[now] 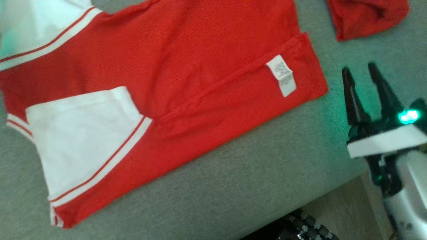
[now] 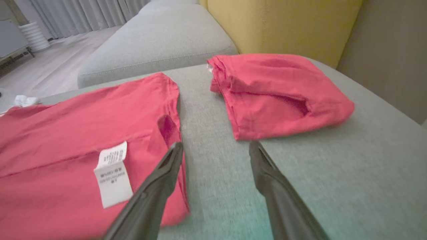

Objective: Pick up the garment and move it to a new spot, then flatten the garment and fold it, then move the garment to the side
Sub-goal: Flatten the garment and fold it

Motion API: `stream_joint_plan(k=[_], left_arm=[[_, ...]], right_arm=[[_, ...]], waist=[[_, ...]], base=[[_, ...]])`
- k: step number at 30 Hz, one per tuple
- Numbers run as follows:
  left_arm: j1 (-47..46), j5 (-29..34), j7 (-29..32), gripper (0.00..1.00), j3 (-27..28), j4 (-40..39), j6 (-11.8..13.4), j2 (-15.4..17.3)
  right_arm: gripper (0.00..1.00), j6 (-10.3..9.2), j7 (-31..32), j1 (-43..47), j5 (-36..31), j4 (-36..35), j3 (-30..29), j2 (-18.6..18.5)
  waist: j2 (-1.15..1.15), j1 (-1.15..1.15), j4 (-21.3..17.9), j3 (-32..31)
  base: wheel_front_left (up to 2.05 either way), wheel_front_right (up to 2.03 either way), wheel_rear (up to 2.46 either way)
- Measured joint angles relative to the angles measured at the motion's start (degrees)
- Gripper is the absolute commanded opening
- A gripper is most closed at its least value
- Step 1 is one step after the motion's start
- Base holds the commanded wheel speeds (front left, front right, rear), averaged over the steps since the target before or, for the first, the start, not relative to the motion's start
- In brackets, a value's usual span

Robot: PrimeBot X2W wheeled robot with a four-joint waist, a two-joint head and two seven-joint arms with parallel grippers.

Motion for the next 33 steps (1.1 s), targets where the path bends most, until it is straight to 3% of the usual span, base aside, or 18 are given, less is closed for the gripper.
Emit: stream_joint_plan(k=[8,19,30,32,33], left_arm=[[-5.5,-0.1,-4.5,0.00,-4.0,-6.6,0.0,-1.8],[-11.1,-0.3,-9.4,0.00,-10.0,-11.0,0.0,-1.7],[-15.0,-2.1,-11.5,0.00,-15.3,-10.7,0.0,-0.1],[-15.3,-2.4,-11.8,0.00,-15.8,-10.5,0.0,-0.1],[-15.6,-2.7,-11.9,0.00,-16.2,-10.4,0.0,0.0]], right_arm=[[1.00,0.00,9.1,-11.7,1.4,-0.8,2.6,-4.7],[1.00,0.00,21.2,-32.0,-2.2,12.9,5.5,-6.4],[1.00,0.00,23.9,-41.8,-7.1,24.7,9.6,-6.4],[0.98,0.00,24.0,-42.4,-7.4,25.2,10.2,-6.4],[0.86,0.00,24.2,-43.0,-7.5,25.6,10.9,-6.4]], waist=[[0.00,0.00,5.6,0.3],[0.00,0.01,11.9,3.9],[0.00,0.01,13.7,6.0],[0.00,0.01,13.7,6.0],[0.00,0.01,13.8,6.0]], base=[[0.00,0.00,0.00],[0.00,0.00,0.00],[0.00,0.00,0.00],[0.00,0.00,0.00],[0.00,0.00,0.00]])
